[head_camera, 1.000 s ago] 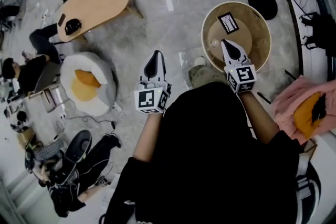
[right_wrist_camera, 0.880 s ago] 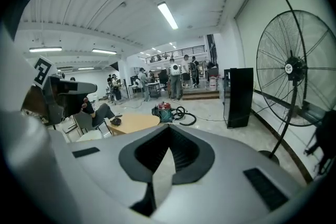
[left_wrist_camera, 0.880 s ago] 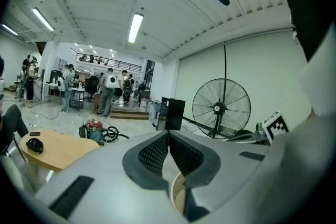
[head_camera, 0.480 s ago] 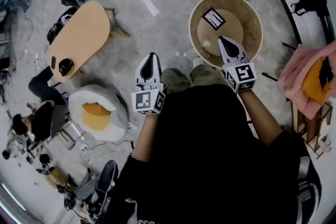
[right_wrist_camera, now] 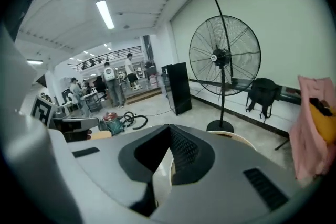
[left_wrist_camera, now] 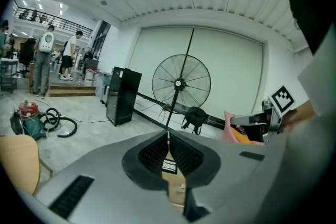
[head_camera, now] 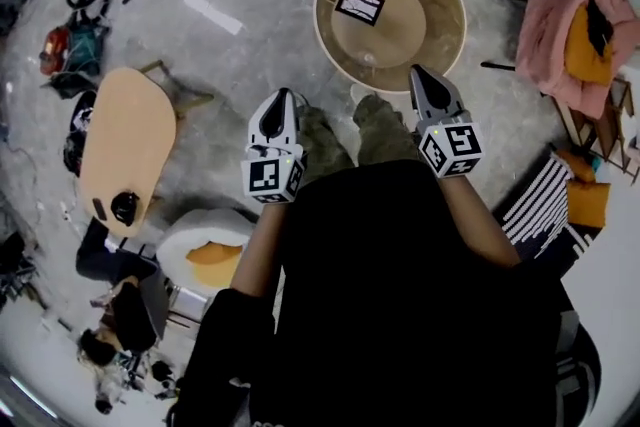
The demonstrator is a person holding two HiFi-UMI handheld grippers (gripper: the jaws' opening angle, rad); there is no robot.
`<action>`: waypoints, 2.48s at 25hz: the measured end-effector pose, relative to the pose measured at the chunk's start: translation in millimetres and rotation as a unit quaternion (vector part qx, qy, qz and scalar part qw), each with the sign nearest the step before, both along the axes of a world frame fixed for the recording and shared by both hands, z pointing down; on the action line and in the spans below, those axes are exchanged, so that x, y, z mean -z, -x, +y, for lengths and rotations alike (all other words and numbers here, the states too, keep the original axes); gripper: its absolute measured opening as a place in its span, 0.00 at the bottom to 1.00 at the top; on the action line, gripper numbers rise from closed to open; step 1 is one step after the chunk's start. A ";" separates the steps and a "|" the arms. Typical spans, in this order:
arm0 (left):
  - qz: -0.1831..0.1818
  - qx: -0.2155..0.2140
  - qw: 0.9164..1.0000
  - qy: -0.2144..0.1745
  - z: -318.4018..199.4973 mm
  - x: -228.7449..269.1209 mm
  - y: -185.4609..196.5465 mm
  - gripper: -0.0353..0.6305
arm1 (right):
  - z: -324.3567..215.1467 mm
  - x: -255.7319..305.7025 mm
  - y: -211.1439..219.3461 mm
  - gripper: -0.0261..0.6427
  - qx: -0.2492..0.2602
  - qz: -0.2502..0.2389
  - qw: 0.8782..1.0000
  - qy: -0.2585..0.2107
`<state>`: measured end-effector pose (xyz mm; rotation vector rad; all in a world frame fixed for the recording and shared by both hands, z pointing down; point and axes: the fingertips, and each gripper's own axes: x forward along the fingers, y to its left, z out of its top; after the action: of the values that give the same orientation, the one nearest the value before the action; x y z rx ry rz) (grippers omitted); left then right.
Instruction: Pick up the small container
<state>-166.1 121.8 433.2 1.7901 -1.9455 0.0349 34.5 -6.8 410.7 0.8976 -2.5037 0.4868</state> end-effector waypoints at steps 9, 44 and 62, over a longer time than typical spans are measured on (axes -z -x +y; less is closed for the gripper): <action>-0.004 -0.104 0.995 0.011 -50.6 -82.8 -28.6 0.09 | -21.6 -45.4 5.9 0.06 -0.018 0.020 1.000 -0.011; -0.138 -0.449 0.882 0.044 -142.1 -482.4 -214.9 0.62 | -63.1 -350.1 -76.2 0.06 -0.011 0.067 0.992 0.108; -0.151 -0.419 0.894 0.046 -183.1 -520.5 -255.0 0.61 | -74.3 -377.5 -118.8 0.06 -0.003 0.081 0.990 0.113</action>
<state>88.9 -61.3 953.6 2.5237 -1.1550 0.7129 153.4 -81.1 788.2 0.8221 -2.2470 0.6561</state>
